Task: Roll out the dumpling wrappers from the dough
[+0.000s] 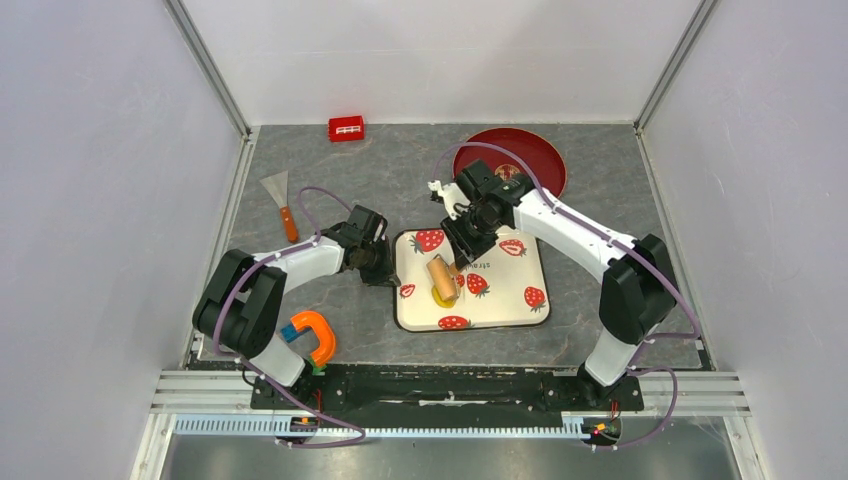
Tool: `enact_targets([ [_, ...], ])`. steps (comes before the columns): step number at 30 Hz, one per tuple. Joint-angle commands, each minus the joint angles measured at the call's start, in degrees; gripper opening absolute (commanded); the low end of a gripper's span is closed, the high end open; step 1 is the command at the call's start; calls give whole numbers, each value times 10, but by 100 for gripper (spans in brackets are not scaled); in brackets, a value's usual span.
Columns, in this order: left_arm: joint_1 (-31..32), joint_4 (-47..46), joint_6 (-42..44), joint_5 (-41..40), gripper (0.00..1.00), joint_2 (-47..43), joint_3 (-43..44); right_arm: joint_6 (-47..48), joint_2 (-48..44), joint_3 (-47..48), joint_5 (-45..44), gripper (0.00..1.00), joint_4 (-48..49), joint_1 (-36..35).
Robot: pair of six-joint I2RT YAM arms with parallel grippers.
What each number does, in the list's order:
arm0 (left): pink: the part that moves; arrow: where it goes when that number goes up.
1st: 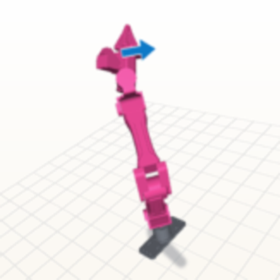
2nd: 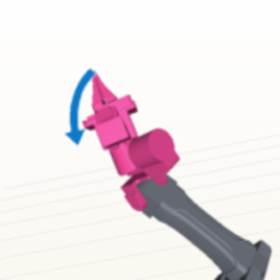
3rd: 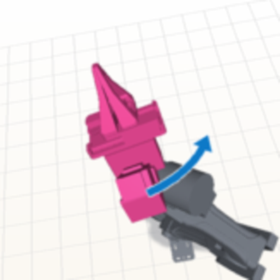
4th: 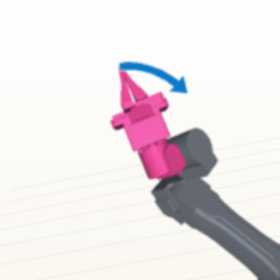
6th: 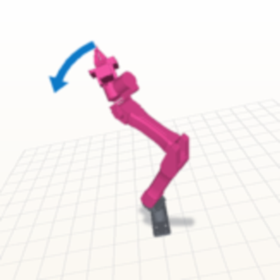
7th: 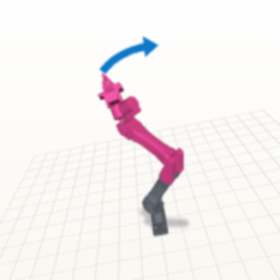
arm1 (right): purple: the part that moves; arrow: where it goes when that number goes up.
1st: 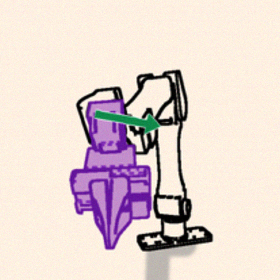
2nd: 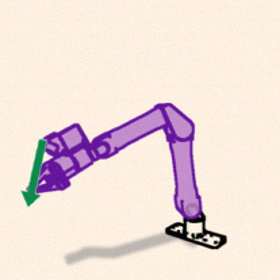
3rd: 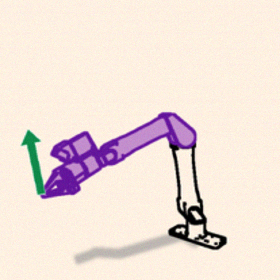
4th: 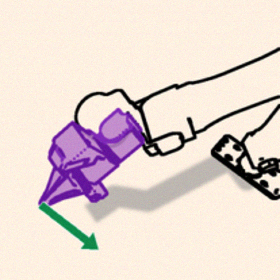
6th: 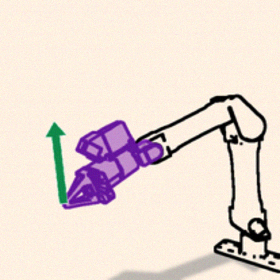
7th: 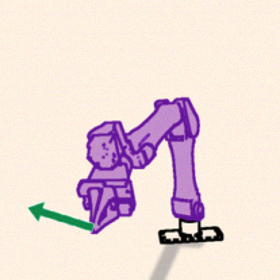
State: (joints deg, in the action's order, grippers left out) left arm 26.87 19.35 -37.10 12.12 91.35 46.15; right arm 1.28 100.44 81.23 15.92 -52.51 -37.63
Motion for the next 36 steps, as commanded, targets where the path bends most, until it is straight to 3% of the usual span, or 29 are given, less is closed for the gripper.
enact_targets([
  [1, 13, 47, 11, -57, 2, 41, -24, 30, 97, -91, -83, 0, -34, -44],
  [20, 13, 47, 11, -60, 2, 39, -23, 30, 153, -87, 55, 0, 13, -67],
  [36, 15, 47, 10, -61, 2, 37, -26, 13, 43, 34, -57, 0, -46, 49],
])
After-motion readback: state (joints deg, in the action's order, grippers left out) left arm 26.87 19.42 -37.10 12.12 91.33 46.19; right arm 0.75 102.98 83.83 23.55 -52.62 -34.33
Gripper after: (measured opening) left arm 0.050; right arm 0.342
